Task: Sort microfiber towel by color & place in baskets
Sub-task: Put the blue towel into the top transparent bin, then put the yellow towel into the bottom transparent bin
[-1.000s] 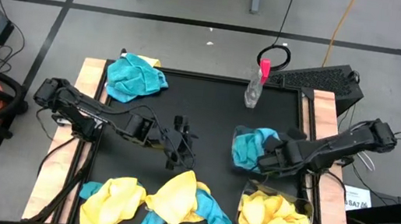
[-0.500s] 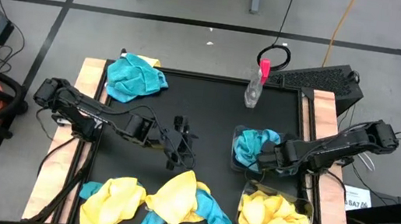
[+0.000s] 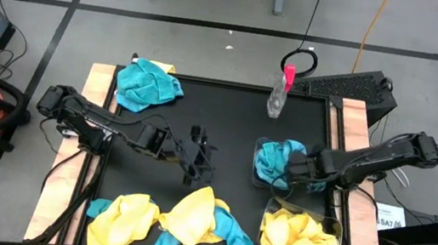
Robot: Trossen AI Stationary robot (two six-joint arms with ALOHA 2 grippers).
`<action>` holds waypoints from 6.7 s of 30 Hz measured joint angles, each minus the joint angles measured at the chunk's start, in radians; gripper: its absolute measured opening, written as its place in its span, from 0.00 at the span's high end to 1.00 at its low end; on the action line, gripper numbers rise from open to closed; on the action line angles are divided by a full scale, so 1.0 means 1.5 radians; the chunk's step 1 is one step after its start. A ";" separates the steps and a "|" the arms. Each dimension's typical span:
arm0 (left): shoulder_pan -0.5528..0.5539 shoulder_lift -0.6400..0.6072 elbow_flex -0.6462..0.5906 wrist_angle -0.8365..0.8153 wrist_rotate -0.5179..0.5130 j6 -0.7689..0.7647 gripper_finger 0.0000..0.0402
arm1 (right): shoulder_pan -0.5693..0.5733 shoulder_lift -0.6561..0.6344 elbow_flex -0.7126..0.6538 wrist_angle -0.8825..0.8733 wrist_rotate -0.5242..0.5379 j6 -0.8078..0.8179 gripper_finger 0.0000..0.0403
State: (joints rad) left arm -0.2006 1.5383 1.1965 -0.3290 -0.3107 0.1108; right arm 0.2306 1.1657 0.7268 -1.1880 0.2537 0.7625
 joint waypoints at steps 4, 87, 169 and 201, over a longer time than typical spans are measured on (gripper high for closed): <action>0.006 0.000 0.000 0.000 0.000 0.000 0.28 | 0.000 -0.018 0.054 -0.038 -0.001 0.000 0.44; 0.115 -0.022 -0.069 -0.241 -0.009 -0.071 0.28 | 0.126 -0.045 0.171 -0.063 -0.017 0.018 0.80; -0.130 0.017 0.093 -0.111 0.049 0.051 1.00 | 0.178 -0.026 0.170 0.377 0.092 -0.260 0.62; -0.140 0.016 0.111 -0.037 0.045 0.199 1.00 | 0.053 0.361 0.170 0.949 -0.121 -0.500 0.38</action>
State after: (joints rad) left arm -0.4109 1.5623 1.3624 -0.3848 -0.2436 0.4091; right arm 0.3104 1.7076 0.9817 0.2361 0.0719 0.0133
